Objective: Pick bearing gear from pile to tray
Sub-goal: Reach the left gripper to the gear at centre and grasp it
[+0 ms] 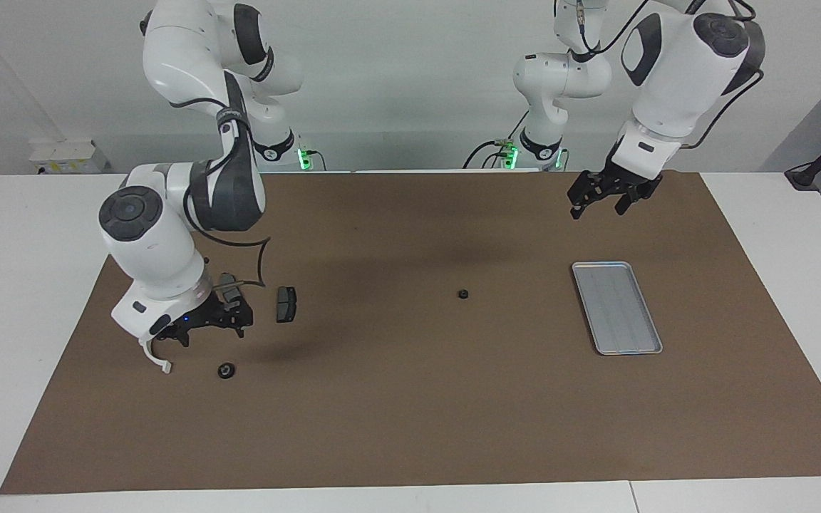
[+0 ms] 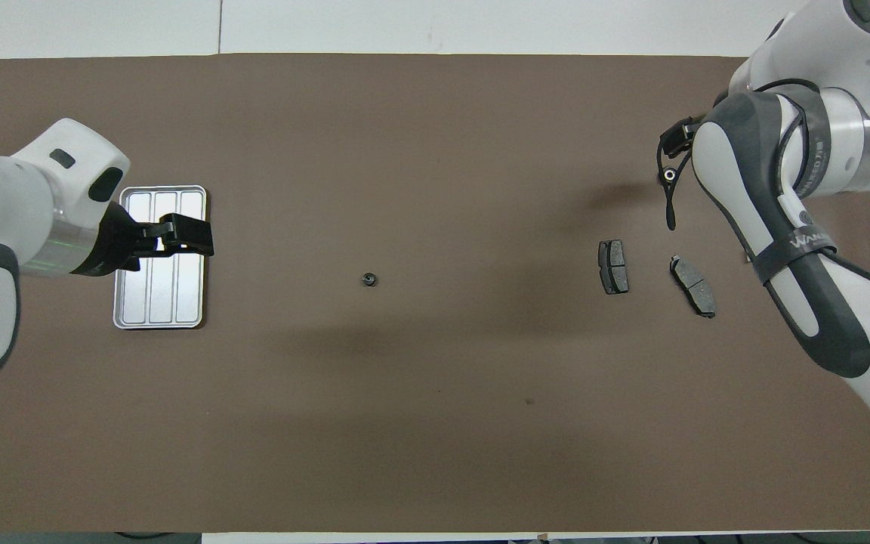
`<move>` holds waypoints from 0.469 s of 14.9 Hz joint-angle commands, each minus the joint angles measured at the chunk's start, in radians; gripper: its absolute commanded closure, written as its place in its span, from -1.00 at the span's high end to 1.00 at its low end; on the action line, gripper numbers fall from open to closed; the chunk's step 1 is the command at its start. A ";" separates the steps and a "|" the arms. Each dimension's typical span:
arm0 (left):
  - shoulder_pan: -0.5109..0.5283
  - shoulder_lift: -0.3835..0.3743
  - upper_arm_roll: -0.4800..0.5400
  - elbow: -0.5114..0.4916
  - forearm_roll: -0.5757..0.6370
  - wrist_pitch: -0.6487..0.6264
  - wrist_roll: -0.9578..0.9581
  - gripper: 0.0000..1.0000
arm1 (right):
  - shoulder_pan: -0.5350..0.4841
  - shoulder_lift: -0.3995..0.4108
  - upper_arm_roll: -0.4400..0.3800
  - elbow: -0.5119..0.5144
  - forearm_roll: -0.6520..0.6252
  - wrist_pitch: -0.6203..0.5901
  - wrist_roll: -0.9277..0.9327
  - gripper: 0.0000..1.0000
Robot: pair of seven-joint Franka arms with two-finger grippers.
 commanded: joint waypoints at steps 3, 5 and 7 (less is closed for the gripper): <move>-0.156 0.124 0.016 -0.058 -0.013 0.238 -0.164 1.00 | -0.026 0.006 0.017 -0.107 0.045 0.093 -0.023 1.00; -0.194 0.206 0.017 -0.045 -0.010 0.266 -0.246 1.00 | -0.027 0.021 0.017 -0.114 0.045 0.128 -0.026 1.00; -0.256 0.289 0.019 -0.040 -0.007 0.326 -0.370 1.00 | -0.027 0.038 0.017 -0.123 0.045 0.169 -0.026 1.00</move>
